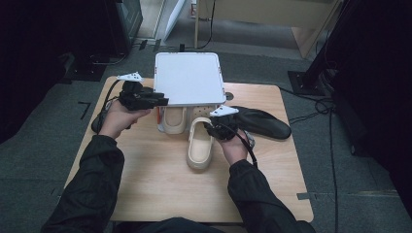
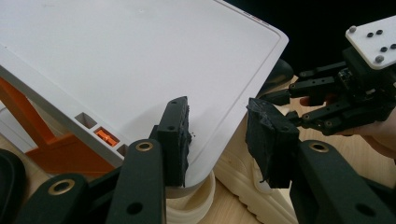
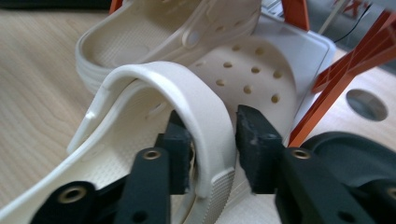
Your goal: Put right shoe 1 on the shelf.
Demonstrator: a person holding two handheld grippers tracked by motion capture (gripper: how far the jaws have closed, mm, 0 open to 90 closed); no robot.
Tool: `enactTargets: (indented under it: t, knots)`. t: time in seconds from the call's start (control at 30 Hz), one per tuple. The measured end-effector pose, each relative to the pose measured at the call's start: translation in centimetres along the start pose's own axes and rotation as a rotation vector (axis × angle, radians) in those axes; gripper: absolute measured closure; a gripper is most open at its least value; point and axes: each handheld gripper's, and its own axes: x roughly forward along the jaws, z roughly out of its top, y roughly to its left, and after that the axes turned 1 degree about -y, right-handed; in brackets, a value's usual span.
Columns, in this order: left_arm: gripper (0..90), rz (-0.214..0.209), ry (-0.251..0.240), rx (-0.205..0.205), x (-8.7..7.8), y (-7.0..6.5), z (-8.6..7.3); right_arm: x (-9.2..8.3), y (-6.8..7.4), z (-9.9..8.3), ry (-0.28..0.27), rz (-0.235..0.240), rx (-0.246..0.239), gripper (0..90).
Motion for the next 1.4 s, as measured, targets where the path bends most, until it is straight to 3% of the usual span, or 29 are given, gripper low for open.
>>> enactTargets:
  t: [0.1, 0.27, 0.53, 0.83, 1.17, 1.4]
  knots:
    - [60.1, -0.001, -0.001, -0.001, 0.0, 0.0, 0.0, -0.5, 0.3, -0.2, -0.002, -0.008, -0.024, 58.9]
    - [60.1, 0.0, 0.0, -0.001, 0.0, 0.0, 0.0, -2.1, 0.5, -0.4, -0.01, 0.021, -0.013, 56.0]
    - [60.1, 0.004, 0.001, 0.001, 0.0, -0.1, 0.0, -4.6, 1.1, -1.6, -0.008, 0.071, 0.004, 59.8]
    - [60.1, 0.007, -0.001, -0.002, 0.1, -0.1, 0.0, -6.4, 3.0, -4.5, 0.013, 0.161, 0.061, 68.7]
    - [61.5, 0.007, 0.008, 0.003, 0.1, -0.2, 0.1, -7.2, 6.4, -7.2, 0.051, 0.231, 0.043, 71.9]
    - [61.9, 0.011, 0.01, 0.001, 0.1, -0.2, 0.1, -6.2, 7.9, -9.2, 0.123, 0.275, 0.051, 74.3]
